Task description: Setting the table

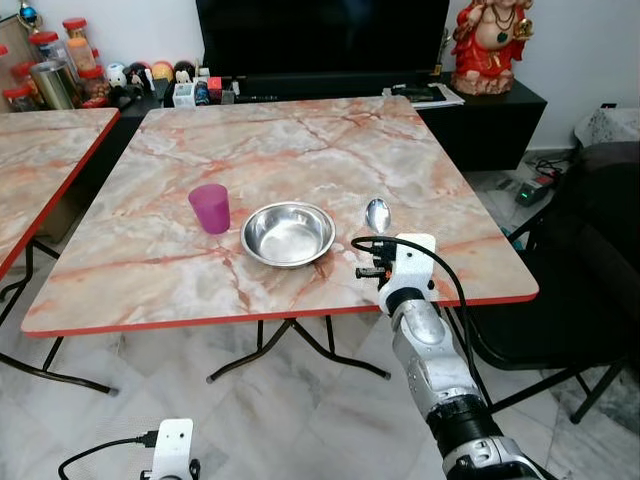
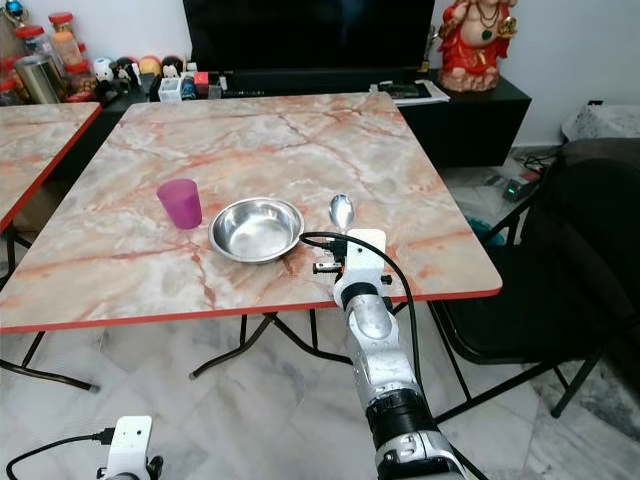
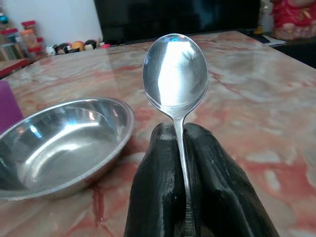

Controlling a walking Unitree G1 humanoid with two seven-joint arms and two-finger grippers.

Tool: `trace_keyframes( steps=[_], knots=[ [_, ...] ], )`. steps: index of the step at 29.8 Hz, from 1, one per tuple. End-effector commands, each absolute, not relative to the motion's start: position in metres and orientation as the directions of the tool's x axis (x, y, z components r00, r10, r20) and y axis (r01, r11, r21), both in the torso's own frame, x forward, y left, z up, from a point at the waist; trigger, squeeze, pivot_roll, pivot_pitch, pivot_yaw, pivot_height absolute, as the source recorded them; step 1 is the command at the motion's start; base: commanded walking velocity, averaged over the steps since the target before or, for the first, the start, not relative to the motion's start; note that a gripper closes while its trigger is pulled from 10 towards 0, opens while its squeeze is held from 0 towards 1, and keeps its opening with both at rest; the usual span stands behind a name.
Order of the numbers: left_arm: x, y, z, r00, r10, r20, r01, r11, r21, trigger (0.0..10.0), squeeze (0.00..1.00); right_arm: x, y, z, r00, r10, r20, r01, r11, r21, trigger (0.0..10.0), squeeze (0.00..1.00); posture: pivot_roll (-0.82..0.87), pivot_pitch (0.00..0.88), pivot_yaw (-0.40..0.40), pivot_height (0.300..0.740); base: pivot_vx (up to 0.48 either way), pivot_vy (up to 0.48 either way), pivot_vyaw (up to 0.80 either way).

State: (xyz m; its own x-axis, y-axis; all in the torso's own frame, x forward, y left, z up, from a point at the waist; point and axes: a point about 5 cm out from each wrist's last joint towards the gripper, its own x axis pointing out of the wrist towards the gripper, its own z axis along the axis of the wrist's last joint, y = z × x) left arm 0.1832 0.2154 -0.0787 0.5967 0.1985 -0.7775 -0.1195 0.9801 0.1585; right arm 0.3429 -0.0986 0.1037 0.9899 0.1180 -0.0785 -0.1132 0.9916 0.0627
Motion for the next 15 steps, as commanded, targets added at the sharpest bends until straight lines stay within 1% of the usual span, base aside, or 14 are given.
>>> trace_keyframes(
  steps=[1, 15],
  knots=[
    [0.1856, 0.2186, -0.0769, 0.598, 0.214, -0.772, -0.132, 0.977, 0.169, 10.0, 0.0, 0.3449, -0.0962, 0.1088, 0.99, 0.126, -0.061, -0.122, 0.99, 0.067, 10.0, 0.0, -0.04, 0.0, 0.009, 0.74, 0.368, 0.0, 0.0],
    [0.1862, 0.219, -0.0766, 0.598, 0.216, -0.772, -0.134, 0.976, 0.169, 10.0, 0.0, 0.3452, -0.0946, 0.1072, 0.988, 0.137, -0.075, -0.133, 0.99, 0.054, 10.0, 0.0, -0.04, 0.0, 0.009, 0.74, 0.366, 0.0, 0.0]
  ],
)
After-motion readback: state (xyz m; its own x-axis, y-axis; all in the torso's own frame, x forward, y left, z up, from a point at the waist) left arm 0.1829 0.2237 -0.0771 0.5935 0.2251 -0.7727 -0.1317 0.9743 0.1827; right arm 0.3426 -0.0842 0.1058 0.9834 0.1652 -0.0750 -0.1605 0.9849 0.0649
